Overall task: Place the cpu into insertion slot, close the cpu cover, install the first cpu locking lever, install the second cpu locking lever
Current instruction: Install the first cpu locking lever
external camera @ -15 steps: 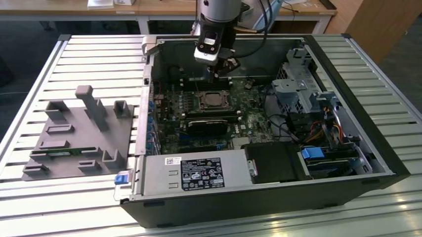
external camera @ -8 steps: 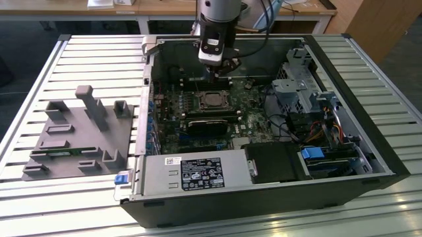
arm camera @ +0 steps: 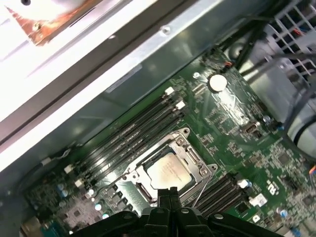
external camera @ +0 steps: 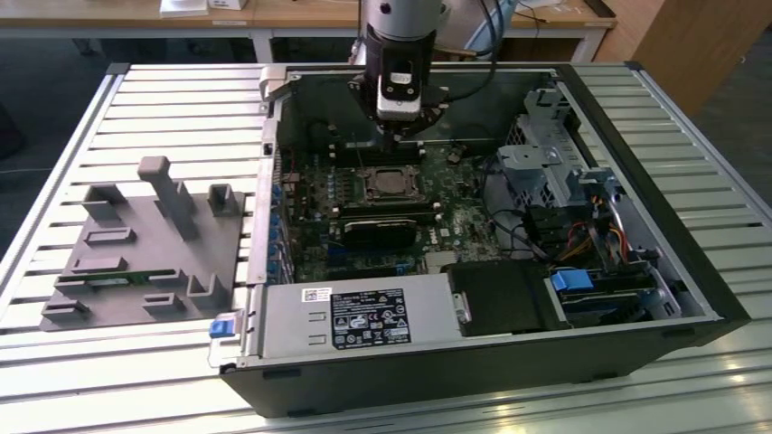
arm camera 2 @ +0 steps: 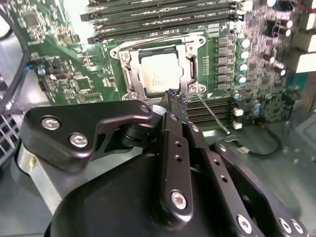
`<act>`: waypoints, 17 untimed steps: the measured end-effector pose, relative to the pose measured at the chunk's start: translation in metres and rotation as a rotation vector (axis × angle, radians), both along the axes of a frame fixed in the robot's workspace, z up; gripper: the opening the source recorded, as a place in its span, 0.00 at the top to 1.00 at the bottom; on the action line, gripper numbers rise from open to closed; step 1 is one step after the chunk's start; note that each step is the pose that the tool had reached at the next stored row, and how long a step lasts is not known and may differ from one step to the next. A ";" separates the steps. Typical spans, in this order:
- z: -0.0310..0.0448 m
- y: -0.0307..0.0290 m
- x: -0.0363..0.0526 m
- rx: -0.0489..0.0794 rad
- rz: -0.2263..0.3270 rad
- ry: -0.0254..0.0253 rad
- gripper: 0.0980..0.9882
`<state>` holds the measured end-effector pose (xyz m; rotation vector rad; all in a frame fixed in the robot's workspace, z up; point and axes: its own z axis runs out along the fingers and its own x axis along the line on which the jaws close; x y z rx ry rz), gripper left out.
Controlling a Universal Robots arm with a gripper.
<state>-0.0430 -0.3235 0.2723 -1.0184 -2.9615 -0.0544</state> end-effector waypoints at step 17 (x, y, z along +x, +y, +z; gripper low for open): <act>0.0000 0.0000 0.0000 0.000 0.246 0.0000 0.99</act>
